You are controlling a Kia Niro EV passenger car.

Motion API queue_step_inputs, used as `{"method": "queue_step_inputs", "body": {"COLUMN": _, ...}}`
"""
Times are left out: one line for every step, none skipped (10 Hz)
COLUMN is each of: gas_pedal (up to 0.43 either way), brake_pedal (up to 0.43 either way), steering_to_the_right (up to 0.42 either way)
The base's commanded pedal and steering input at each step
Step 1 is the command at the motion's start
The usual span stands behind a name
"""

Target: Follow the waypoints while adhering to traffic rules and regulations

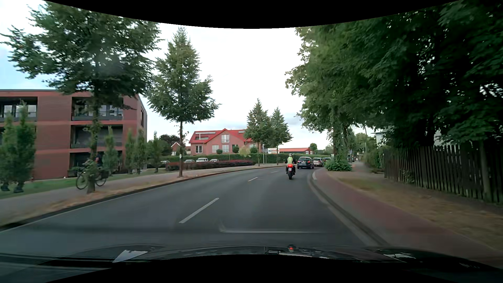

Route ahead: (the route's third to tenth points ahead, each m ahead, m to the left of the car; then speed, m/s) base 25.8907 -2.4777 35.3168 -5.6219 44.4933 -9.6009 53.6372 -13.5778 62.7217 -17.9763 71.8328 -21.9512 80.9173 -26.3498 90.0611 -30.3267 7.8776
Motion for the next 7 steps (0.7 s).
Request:
{"method": "queue_step_inputs", "body": {"gas_pedal": 0.0, "brake_pedal": 0.0, "steering_to_the_right": 0.045}}
{"method": "queue_step_inputs", "body": {"gas_pedal": 0.0, "brake_pedal": 0.0, "steering_to_the_right": 0.046}}
{"method": "queue_step_inputs", "body": {"gas_pedal": 0.0, "brake_pedal": 0.0, "steering_to_the_right": 0.046}}
{"method": "queue_step_inputs", "body": {"gas_pedal": 0.0, "brake_pedal": 0.0, "steering_to_the_right": 0.046}}
{"method": "queue_step_inputs", "body": {"gas_pedal": 0.0, "brake_pedal": 0.0, "steering_to_the_right": 0.046}}
{"method": "queue_step_inputs", "body": {"gas_pedal": 0.0, "brake_pedal": 0.0, "steering_to_the_right": 0.046}}
{"method": "queue_step_inputs", "body": {"gas_pedal": 0.0, "brake_pedal": 0.0, "steering_to_the_right": 0.047}}
